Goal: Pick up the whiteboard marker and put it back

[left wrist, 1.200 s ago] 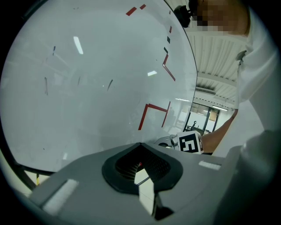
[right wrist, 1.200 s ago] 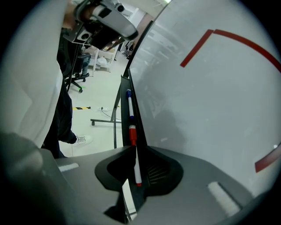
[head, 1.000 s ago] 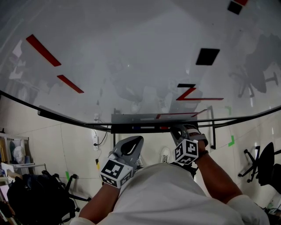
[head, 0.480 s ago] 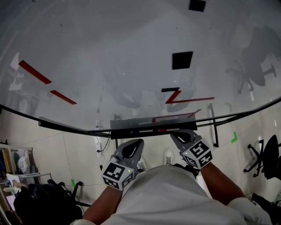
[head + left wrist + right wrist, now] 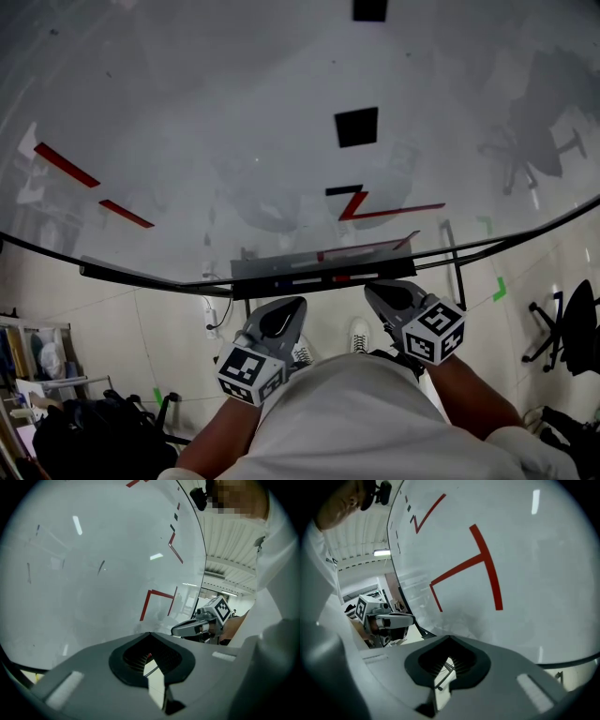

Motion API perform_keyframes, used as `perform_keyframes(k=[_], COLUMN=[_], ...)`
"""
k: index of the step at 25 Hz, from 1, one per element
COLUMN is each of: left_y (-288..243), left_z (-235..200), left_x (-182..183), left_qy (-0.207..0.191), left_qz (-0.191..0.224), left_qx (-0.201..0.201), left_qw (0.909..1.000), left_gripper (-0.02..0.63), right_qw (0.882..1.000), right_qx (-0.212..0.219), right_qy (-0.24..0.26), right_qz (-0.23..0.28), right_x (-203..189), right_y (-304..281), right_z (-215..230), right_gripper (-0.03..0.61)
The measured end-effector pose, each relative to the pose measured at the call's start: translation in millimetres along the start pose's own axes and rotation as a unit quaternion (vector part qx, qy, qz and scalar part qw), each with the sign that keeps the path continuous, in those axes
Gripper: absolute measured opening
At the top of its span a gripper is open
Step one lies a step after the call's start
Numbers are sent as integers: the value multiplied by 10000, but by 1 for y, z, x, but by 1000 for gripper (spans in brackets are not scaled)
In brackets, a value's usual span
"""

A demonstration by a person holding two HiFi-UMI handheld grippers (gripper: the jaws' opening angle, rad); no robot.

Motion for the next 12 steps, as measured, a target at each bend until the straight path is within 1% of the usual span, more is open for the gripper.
perform_keyframes(k=[6, 12], left_y=[2, 0], left_z=[2, 3], left_x=[1, 3], left_qy=[14, 11], left_qz=[40, 68], left_qx=[-37, -63], left_qw=[10000, 10000], left_gripper=[17, 17], right_qw=[9990, 9987], right_qx=[39, 53], right_qy=[-238, -257], right_qz=[381, 439], right_x=[12, 9], right_y=[22, 29], right_z=[-10, -14], right_gripper=[2, 2])
Point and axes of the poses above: the fingertips, and each gripper's own axes: y backward along the fingers, z to its right, x out of its top, the point moved 5 cm from there along y, backward along the fingers, and after that the axes turned 2 degrees about x, right-handed, at the moved point
